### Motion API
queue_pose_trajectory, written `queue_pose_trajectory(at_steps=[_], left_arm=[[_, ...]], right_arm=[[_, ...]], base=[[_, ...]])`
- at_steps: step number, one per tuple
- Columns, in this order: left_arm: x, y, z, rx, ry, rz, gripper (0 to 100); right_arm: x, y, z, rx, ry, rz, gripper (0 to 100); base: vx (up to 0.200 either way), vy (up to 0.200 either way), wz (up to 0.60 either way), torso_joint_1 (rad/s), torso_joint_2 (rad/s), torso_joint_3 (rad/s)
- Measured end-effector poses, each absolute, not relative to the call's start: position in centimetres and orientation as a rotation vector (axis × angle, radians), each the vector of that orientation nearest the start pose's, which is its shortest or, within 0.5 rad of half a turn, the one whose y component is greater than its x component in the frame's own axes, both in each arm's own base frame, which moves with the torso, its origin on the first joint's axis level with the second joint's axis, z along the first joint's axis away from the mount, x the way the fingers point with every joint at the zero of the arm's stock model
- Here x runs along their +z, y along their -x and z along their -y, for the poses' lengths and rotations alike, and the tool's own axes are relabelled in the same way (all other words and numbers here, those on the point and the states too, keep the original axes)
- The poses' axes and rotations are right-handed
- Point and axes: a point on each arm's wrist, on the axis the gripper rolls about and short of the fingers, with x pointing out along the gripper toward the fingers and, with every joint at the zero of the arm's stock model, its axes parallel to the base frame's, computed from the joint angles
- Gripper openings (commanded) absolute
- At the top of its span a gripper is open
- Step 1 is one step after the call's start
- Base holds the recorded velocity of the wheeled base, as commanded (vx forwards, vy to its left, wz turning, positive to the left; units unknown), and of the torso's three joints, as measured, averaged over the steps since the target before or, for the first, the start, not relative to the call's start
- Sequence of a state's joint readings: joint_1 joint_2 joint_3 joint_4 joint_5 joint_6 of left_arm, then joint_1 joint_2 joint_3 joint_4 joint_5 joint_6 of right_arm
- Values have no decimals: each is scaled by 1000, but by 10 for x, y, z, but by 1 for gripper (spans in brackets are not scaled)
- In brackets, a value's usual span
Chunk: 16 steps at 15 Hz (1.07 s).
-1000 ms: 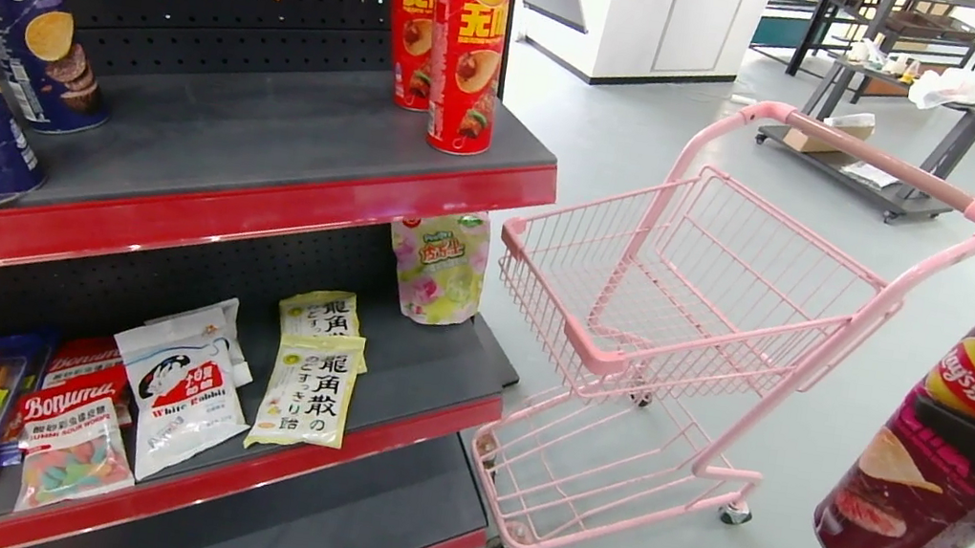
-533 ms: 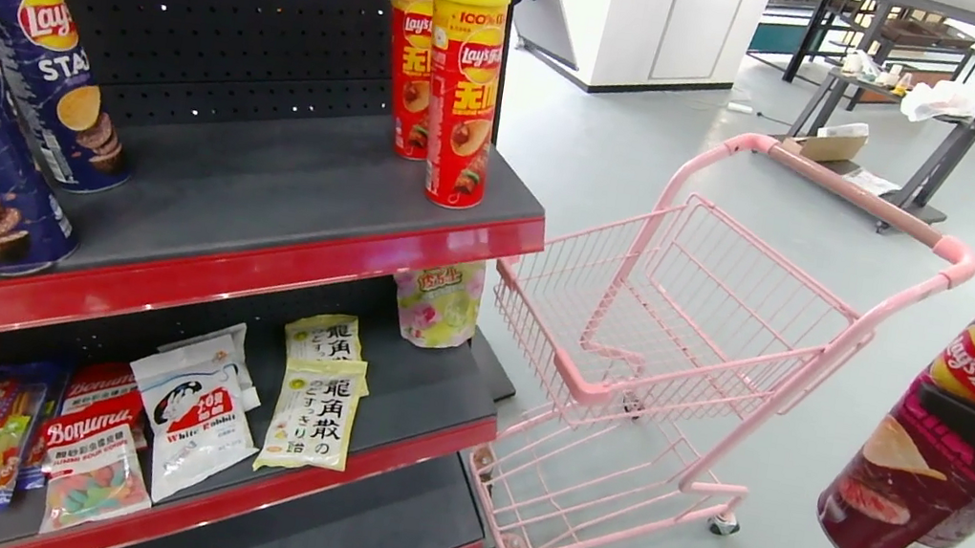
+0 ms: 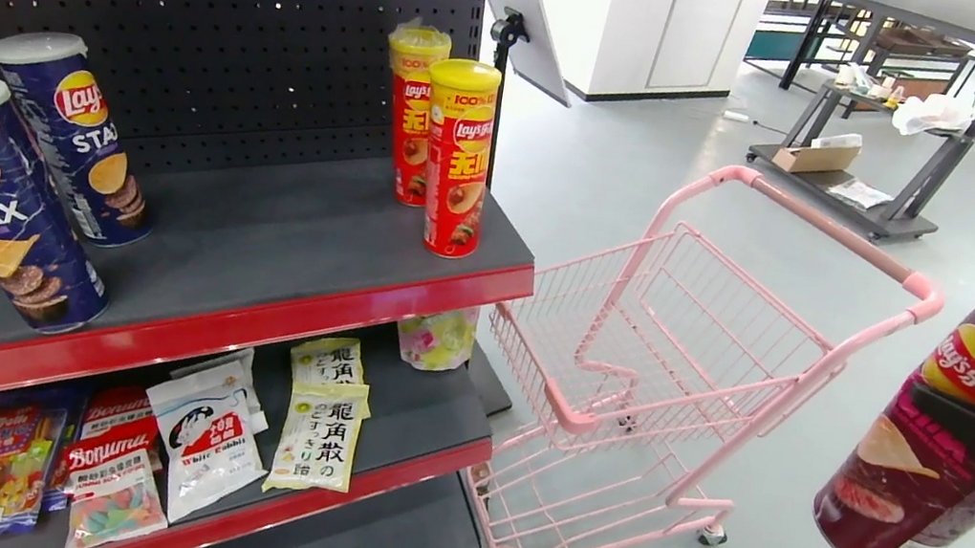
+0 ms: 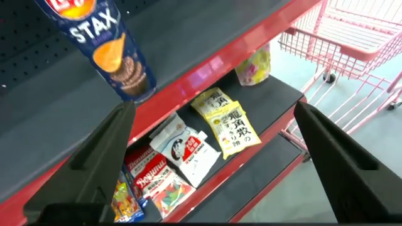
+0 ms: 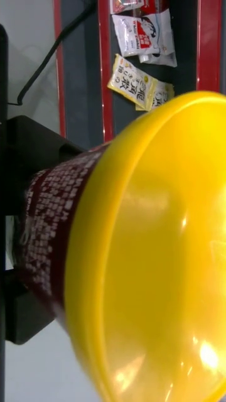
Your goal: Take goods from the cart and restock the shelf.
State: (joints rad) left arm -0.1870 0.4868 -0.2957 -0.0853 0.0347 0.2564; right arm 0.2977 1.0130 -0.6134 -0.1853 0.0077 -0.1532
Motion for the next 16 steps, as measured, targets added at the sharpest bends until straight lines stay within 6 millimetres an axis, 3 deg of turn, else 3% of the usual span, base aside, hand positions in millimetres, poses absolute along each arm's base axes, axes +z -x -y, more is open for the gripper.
queue_pose_trajectory(at_steps=[2, 12, 16], left_arm=[[171, -22, 3, -163, -267, -82, 100], [172, -20, 3, -160, -267, -69, 100], [172, -19, 3, -159, -266, -68, 100]], right_arm=[[233, -126, -39, 318, 184, -195, 0], [231, -127, -39, 316, 190, -203, 0], [220, -123, -38, 323, 227, -227, 0]], base=[[0, 0, 0, 100, -222, -134], [0, 0, 600, 6, -7, -5], [0, 0, 0, 0, 0, 0]])
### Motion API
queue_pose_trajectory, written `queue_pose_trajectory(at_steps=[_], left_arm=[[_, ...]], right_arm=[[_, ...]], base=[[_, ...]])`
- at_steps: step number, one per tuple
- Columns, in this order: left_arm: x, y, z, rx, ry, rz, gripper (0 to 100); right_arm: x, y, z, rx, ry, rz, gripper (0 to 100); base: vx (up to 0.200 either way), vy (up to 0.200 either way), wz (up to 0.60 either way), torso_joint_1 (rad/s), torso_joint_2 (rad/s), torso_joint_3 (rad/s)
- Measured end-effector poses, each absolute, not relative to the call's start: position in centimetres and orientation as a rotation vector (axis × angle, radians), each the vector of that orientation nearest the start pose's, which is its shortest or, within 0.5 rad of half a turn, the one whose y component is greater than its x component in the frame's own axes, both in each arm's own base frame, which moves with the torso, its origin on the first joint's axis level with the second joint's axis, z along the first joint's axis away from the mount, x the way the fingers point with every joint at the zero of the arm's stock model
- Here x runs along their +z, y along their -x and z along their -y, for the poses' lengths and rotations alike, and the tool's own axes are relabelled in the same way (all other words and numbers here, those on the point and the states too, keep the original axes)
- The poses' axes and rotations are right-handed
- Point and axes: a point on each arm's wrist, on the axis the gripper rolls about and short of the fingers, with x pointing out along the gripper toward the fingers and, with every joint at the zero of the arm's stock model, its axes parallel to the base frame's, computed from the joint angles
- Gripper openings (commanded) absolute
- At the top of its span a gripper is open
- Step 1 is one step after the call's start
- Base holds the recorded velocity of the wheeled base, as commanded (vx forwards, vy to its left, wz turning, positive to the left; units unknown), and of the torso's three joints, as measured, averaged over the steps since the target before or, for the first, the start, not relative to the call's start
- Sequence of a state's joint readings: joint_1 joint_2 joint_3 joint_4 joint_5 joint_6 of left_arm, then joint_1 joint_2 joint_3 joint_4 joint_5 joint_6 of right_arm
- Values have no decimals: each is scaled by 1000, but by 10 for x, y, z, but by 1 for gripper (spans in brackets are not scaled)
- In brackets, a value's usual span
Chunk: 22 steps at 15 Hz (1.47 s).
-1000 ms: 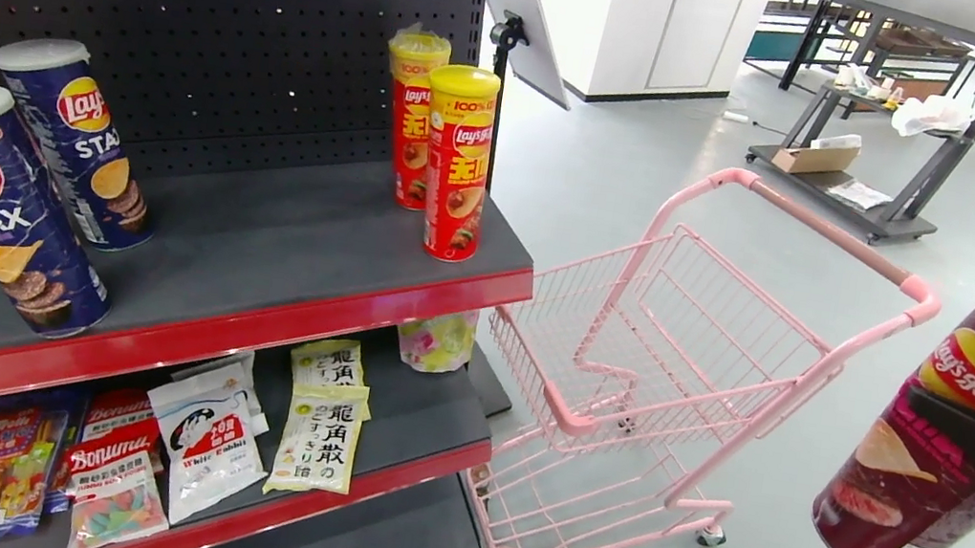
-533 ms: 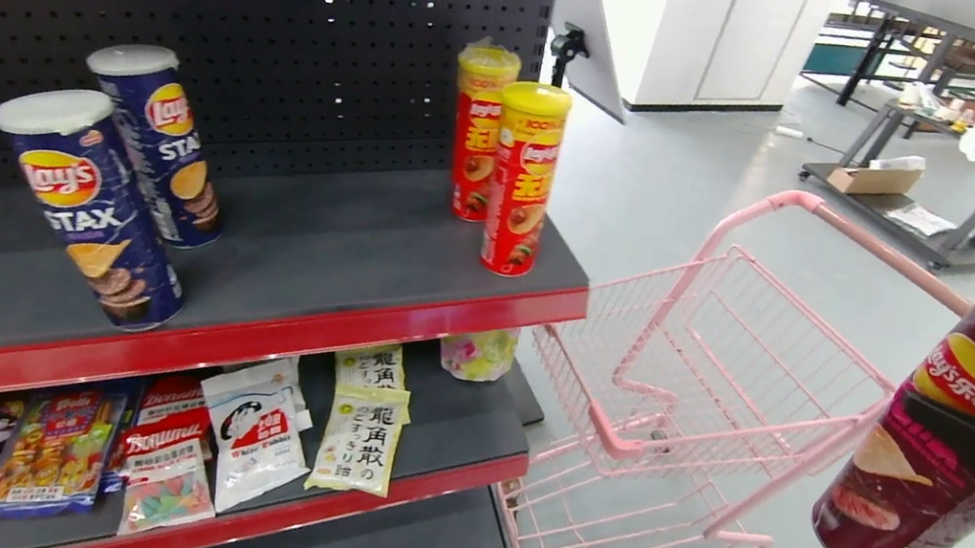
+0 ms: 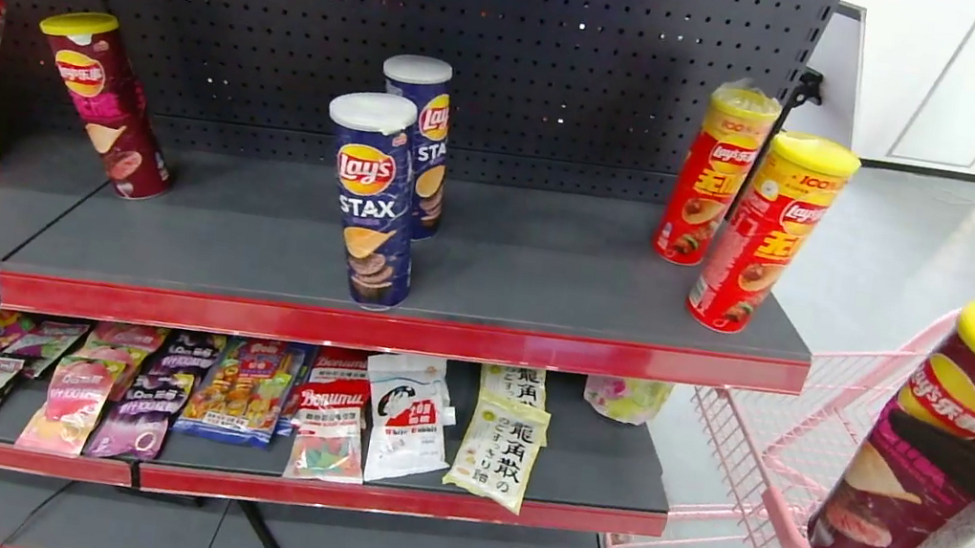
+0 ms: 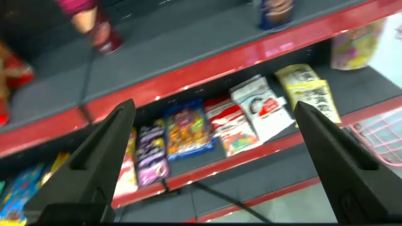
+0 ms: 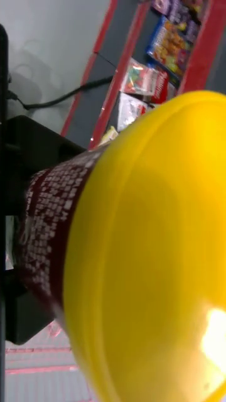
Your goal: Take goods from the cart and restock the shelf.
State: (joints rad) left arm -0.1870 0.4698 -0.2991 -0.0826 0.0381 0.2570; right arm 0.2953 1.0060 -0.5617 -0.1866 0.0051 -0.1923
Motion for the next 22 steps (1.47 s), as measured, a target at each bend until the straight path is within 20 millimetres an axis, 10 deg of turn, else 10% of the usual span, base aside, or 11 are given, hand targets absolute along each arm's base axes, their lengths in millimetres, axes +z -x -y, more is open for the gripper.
queue_pose_trajectory(at_steps=[17, 22], left_arm=[[167, -16, 2, -159, -265, -66, 100], [167, -16, 2, -159, -266, -66, 100]], right_arm=[[206, -73, -32, 627, 169, -116, 0], [226, -87, -47, 755, 172, -97, 0]], base=[[0, 188, 0, 3, 0, 2], [0, 200, 0, 3, 3, 5]])
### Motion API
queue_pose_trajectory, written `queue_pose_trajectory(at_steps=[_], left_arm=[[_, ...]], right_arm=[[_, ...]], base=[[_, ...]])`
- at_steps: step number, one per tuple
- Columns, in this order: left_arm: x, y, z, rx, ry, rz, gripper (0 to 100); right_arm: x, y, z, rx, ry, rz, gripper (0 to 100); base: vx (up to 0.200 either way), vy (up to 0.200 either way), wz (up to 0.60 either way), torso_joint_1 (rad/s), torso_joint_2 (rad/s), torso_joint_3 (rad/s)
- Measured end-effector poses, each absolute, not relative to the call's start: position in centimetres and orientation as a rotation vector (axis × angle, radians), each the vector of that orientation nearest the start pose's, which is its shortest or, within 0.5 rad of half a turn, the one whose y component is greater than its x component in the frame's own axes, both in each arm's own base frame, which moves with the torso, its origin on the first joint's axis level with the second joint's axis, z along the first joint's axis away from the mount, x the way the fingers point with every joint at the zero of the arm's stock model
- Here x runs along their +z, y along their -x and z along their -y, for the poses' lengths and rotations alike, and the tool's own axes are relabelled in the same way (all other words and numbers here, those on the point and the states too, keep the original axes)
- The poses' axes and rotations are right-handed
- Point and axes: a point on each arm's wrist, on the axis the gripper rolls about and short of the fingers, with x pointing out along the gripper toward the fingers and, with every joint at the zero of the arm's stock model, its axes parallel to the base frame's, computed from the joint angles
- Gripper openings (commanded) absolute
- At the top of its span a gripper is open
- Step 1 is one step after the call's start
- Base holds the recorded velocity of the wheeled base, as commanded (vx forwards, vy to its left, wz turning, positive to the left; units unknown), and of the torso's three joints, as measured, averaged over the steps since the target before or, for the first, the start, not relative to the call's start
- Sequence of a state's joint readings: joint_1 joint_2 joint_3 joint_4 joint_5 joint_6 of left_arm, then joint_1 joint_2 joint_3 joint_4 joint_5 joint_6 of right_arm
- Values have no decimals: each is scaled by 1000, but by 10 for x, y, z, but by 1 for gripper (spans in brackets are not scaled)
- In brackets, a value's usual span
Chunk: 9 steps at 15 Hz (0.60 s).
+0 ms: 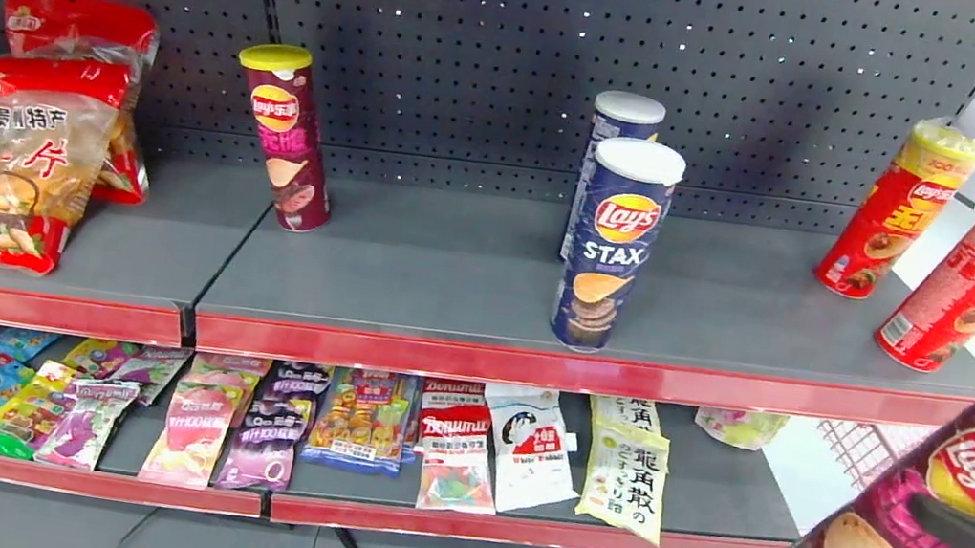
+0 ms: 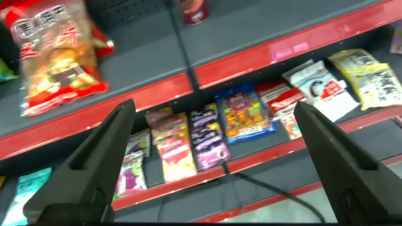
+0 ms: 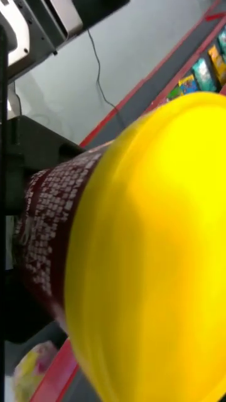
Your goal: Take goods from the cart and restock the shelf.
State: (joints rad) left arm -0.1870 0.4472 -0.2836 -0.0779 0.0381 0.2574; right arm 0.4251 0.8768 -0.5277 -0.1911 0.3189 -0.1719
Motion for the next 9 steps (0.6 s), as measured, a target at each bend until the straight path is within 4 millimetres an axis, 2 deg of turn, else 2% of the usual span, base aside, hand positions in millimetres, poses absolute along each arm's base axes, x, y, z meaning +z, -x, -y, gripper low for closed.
queue_pose_trajectory(at_steps=[6, 9], left_arm=[[167, -16, 2, -159, -266, -65, 100], [167, -17, 2, -159, -267, -67, 100]], right_arm=[[223, -96, -61, 832, 183, -141, 0], [222, -96, -61, 835, 184, -147, 0]], base=[[0, 200, 0, 8, 2, 2], [0, 0, 0, 0, 0, 0]])
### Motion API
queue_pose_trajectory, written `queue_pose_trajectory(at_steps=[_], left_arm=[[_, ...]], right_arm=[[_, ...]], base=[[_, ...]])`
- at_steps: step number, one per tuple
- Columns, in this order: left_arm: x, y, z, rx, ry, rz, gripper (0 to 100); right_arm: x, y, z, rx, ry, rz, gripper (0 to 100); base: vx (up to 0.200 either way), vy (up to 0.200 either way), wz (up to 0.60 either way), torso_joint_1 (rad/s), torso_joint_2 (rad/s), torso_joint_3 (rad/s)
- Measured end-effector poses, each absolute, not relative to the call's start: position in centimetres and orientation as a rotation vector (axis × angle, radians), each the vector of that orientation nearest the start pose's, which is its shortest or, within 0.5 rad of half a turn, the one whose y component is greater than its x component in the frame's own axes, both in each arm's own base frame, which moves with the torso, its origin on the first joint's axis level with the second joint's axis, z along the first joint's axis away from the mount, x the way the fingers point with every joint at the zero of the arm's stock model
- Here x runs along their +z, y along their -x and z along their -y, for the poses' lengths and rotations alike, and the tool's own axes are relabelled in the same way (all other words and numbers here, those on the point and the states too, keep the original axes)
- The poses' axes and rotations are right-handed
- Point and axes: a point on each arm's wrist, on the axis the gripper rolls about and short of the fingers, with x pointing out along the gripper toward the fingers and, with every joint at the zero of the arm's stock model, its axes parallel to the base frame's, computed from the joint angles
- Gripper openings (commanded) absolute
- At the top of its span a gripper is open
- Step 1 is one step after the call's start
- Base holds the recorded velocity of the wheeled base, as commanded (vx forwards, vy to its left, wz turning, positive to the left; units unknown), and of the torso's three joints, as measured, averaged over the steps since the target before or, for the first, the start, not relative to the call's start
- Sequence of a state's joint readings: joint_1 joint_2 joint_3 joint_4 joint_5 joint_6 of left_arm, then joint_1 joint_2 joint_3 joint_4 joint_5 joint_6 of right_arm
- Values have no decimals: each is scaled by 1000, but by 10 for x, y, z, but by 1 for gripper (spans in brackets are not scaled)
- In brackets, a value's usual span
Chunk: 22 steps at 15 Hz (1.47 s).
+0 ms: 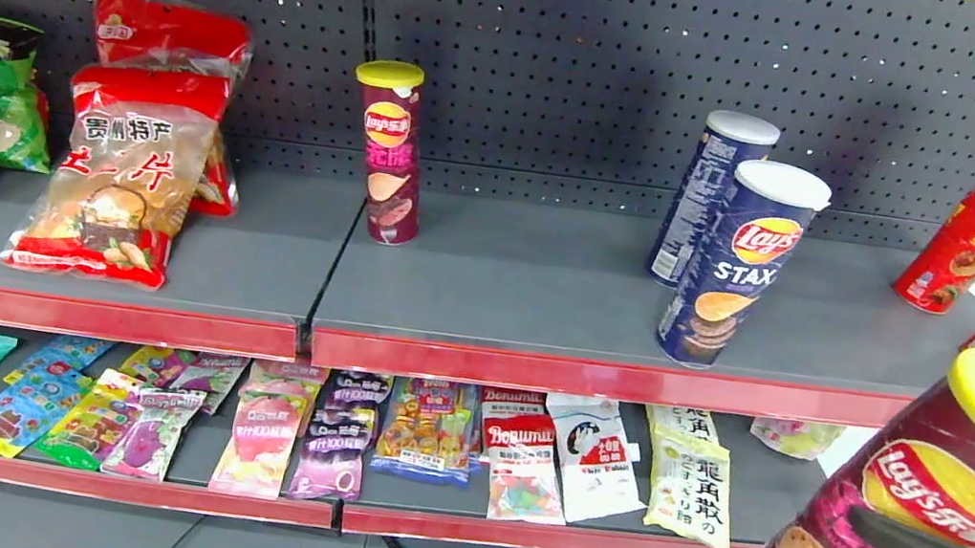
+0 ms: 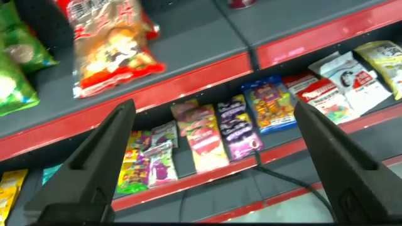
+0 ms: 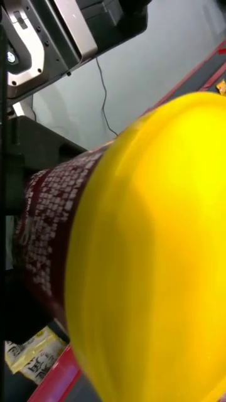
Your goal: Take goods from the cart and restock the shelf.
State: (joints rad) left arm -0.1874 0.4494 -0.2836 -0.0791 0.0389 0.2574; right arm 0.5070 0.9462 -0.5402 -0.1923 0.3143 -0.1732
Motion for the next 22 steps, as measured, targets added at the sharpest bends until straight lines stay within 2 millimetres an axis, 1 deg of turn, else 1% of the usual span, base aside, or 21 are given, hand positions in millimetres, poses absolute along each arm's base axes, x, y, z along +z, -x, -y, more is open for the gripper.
queue_pose_trajectory(at_steps=[9, 11, 18, 22], left_arm=[[167, -16, 2, -159, -266, -65, 100], [167, -16, 2, -159, -267, -66, 100], [167, -16, 2, -159, -267, -65, 100], [167, -16, 2, -160, -266, -65, 100]], right_arm=[[221, -96, -61, 835, 186, -151, 0], [217, -95, -61, 835, 188, -162, 0], [216, -93, -60, 834, 188, -158, 0], [216, -93, -59, 834, 188, -160, 0]], base=[[0, 0, 0, 0, 0, 0], [0, 200, 0, -5, 5, 0], [0, 200, 0, 2, 1, 1], [0, 0, 0, 0, 0, 0]])
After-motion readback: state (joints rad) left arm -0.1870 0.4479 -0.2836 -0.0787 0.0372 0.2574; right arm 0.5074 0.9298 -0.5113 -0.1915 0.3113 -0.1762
